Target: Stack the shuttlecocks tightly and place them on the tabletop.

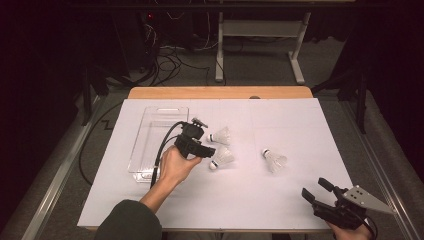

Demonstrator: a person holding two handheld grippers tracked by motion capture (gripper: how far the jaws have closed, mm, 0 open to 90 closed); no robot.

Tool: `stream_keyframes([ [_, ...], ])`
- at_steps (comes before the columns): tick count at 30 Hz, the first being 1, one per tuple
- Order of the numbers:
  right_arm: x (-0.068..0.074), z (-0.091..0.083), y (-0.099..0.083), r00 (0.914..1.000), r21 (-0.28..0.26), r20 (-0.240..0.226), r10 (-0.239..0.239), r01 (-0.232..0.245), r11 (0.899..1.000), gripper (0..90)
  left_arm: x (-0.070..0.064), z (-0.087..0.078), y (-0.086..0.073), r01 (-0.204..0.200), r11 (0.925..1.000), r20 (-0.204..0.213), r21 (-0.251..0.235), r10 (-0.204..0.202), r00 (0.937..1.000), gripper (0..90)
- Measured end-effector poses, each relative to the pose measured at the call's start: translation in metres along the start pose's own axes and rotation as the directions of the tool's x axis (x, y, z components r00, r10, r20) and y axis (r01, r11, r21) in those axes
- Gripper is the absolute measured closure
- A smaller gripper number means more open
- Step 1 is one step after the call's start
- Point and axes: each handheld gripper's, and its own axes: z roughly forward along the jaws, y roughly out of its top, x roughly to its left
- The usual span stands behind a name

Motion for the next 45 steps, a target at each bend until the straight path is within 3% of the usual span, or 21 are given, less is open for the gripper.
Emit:
stream_keyframes([
  [25,-0.001,0.003,-0.001,0.9999,0.035,-0.009,-0.01,0.01,0.999,28.3,-0.015,-0.013,-0.027,-0.05,0.998,0.029,-0.038,0.051,0.9983,39.7],
  [31,-0.001,0.003,-0.002,1.0,0.041,-0.004,0.002,-0.002,0.999,28.3,-0.016,-0.015,-0.033,-0.048,0.9979,0.039,-0.042,0.05,0.998,39.4],
  [34,-0.001,0.003,-0.002,1.0,0.046,-0.005,-0.001,0.002,0.999,28.3,-0.013,-0.014,-0.036,-0.031,0.9988,0.074,-0.039,0.034,0.9967,38.6],
  [45,-0.001,0.003,-0.002,1.0,0.043,0.0,0.0,0.0,0.999,28.3,-0.014,-0.014,-0.046,-0.032,0.998,0.069,-0.054,0.035,0.997,38.3],
])
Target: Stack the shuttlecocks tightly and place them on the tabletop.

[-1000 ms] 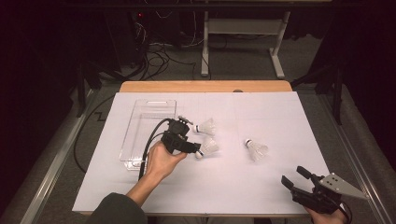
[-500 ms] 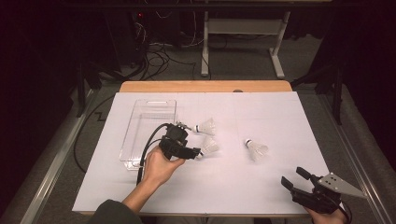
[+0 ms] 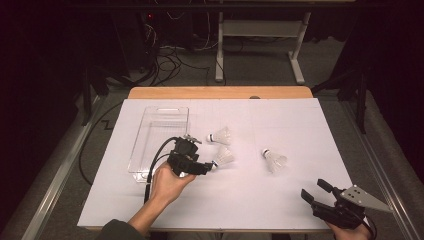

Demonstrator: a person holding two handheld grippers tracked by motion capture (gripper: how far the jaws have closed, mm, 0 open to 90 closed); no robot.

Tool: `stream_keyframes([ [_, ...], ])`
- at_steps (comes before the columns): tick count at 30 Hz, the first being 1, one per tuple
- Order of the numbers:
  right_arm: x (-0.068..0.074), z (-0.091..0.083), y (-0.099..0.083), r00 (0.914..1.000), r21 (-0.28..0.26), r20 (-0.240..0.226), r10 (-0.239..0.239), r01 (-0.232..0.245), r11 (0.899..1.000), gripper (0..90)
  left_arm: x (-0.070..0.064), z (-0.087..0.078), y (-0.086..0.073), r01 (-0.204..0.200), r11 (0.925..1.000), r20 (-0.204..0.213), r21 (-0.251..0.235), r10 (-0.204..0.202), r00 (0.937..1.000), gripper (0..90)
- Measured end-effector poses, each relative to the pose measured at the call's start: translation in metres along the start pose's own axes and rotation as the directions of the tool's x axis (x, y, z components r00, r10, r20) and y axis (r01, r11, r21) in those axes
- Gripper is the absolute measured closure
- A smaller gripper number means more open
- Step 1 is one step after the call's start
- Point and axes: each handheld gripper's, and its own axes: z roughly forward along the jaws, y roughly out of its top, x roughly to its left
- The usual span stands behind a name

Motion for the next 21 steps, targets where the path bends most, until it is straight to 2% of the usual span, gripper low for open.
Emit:
stream_keyframes([
  [8,0.0,0.0,0.0,1.0,-0.002,0.002,0.001,-0.001,1.0,28.3,-0.004,0.001,-0.008,-0.018,0.9998,-0.019,0.005,0.018,0.9996,36.8],
  [16,0.0,0.0,0.0,1.0,-0.005,0.006,0.001,-0.001,1.0,28.3,-0.008,-0.002,-0.013,-0.041,0.9992,-0.011,-0.003,0.041,0.9991,36.5],
  [21,0.0,0.0,0.0,1.0,-0.006,0.006,0.002,-0.002,1.0,28.3,-0.01,-0.002,-0.018,-0.039,0.9992,-0.008,-0.002,0.039,0.9992,36.3],
])
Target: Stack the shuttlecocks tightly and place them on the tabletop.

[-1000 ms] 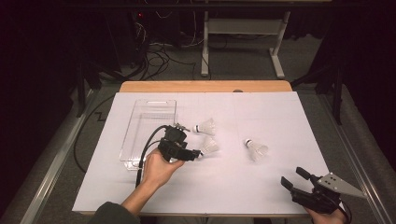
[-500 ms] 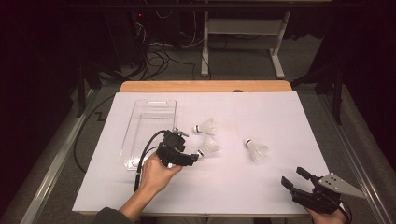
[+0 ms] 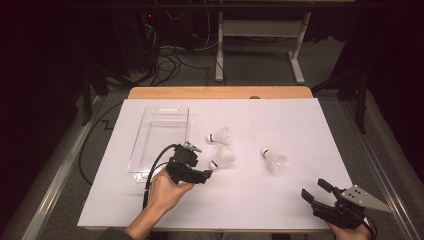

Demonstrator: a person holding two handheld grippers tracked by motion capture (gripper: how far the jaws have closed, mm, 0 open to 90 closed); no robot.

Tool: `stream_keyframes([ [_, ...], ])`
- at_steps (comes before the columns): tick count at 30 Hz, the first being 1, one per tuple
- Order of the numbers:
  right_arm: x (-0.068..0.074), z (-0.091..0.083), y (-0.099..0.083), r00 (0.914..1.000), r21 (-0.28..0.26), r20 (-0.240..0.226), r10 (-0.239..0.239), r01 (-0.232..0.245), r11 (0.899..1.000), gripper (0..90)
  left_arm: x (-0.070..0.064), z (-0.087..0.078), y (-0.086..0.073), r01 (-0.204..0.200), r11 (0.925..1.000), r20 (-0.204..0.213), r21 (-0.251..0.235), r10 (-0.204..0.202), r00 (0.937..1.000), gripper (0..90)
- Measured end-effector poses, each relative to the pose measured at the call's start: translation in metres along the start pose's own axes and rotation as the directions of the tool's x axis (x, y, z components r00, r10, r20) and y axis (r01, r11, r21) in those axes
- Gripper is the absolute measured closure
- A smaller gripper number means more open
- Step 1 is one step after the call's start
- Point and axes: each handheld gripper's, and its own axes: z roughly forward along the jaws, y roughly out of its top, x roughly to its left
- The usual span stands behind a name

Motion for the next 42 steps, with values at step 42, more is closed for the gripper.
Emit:
stream_keyframes([
  [42,0.0,-0.001,0.0,1.0,-0.006,0.008,-0.001,0.001,1.0,28.3,-0.012,-0.004,-0.043,-0.044,0.9986,0.022,-0.028,0.045,0.9987,38.5],
])
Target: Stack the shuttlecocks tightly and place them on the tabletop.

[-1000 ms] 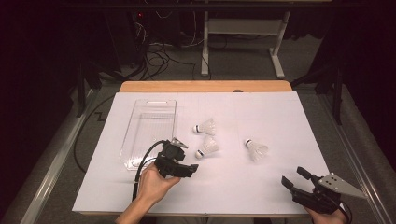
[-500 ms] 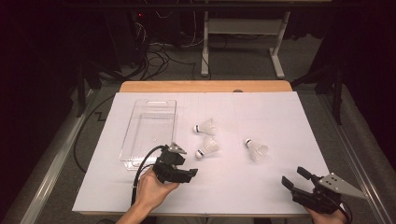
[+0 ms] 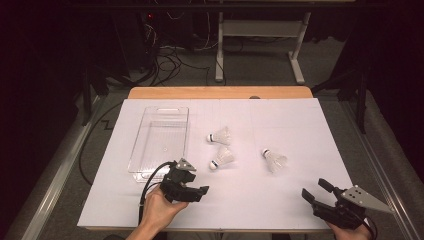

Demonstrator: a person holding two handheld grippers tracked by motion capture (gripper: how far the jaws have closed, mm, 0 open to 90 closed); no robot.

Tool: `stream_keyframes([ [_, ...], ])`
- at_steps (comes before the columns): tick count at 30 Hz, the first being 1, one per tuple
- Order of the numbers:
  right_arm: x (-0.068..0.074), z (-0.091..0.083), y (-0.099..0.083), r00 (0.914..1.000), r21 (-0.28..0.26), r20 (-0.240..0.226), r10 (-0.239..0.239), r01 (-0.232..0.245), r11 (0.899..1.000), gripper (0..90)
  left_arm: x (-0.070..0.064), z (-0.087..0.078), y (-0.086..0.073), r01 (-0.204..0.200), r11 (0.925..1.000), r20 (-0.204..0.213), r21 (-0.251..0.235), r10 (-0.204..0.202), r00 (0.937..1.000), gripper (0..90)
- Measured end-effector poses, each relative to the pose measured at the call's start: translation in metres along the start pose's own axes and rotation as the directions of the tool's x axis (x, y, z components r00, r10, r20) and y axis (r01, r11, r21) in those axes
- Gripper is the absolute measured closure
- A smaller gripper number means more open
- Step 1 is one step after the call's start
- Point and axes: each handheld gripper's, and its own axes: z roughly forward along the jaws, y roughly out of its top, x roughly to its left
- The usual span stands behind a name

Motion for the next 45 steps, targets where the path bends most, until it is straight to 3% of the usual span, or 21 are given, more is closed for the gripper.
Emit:
stream_keyframes([
  [27,0.001,0.0,0.001,1.0,-0.006,-0.006,-0.003,0.003,1.0,28.5,0.005,-0.015,-0.027,0.031,0.9986,0.015,-0.042,-0.031,0.9994,35.9],
  [45,0.002,0.001,0.001,1.0,0.002,-0.003,-0.008,0.008,1.0,28.5,0.011,-0.025,-0.044,0.048,0.9956,-0.018,-0.081,-0.049,0.9986,35.0],
])
